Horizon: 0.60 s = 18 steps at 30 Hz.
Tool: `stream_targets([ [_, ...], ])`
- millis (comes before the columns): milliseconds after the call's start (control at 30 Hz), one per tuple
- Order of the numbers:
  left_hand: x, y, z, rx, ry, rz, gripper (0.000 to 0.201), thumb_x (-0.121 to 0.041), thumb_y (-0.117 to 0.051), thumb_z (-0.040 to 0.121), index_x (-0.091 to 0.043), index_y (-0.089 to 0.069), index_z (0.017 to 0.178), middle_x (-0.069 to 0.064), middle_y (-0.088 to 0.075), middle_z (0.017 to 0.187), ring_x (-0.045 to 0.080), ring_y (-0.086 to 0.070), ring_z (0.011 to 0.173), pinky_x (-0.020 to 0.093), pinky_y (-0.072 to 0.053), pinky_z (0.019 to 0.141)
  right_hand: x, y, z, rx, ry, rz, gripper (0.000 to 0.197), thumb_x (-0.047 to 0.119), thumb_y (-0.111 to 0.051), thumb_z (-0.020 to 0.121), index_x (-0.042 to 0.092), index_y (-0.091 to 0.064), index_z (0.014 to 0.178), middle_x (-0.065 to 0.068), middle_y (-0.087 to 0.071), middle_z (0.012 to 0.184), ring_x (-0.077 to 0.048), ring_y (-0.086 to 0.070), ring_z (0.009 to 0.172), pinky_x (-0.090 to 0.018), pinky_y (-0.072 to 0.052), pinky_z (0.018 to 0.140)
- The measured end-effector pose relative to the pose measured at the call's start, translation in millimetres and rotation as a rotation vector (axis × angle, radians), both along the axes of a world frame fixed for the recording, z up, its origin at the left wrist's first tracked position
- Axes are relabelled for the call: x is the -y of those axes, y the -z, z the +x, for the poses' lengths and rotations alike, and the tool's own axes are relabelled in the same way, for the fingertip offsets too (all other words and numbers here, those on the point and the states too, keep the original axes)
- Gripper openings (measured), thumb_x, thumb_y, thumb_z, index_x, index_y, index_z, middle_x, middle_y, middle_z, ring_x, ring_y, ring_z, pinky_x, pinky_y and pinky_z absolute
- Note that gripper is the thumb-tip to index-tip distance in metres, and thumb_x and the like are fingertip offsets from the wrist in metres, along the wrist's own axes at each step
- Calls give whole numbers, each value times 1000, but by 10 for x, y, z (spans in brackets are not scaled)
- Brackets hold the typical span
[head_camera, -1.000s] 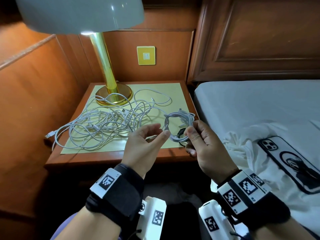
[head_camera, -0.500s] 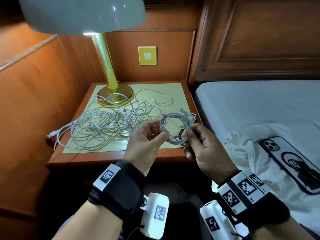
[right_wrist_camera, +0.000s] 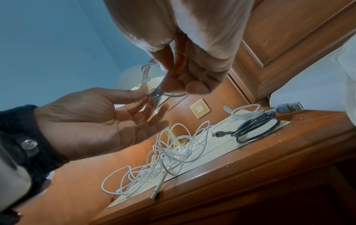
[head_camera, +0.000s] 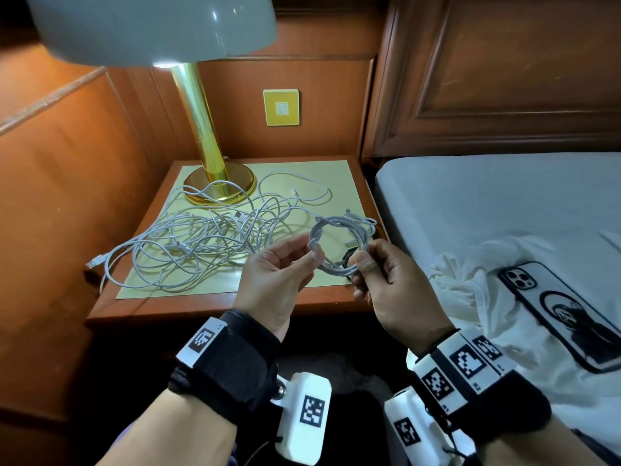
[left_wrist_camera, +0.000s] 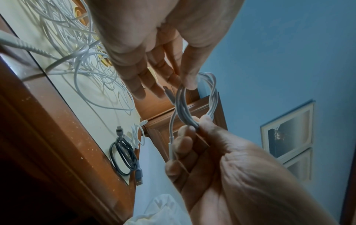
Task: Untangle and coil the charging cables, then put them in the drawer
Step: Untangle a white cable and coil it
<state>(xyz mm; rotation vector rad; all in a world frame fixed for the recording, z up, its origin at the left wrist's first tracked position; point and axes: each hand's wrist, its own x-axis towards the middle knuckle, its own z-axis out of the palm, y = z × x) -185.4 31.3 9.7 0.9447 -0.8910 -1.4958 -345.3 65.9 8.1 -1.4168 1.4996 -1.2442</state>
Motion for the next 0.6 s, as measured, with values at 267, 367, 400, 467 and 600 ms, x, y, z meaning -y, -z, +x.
stream_targets([
  [267,-39,-6,-103,-81,-10,9,24,-7,-74,74,-9,-75,97,4,-72,84,23,-58,89,29,-50,80,3,48,-15,-190,84,27,22,36,-49,103,23,-63,94,5,-72,86,-6,-67,82,-28,-50,78],
  [367,-17,0,-99,-60,22,-29,21,-9,-71,79,-10,-74,99,1,-74,87,18,-61,90,27,-48,81,-13,29,-8,-184,114,-33,21,32,-52,103,19,-66,96,6,-72,91,-7,-65,86,-19,-48,78],
  [400,-17,3,-103,-33,42,-61,23,-13,-70,79,-10,-73,101,0,-75,89,12,-63,89,22,-50,81,-14,28,-7,-171,123,-41,20,31,-53,102,18,-67,96,6,-72,91,-7,-65,87,-17,-47,79],
  [467,-30,6,-129,41,77,-125,22,-15,-66,84,-11,-72,106,-1,-75,87,2,-66,83,14,-49,76,-7,29,-11,-169,138,-38,19,29,-54,102,18,-68,96,8,-73,90,-6,-66,86,-15,-48,78],
  [600,-12,2,-140,146,92,-168,23,2,-52,98,-10,-69,107,-1,-72,77,1,-66,76,11,-47,74,14,18,-34,-170,160,-35,16,32,-57,101,21,-69,97,10,-73,89,-3,-66,85,-13,-48,77],
])
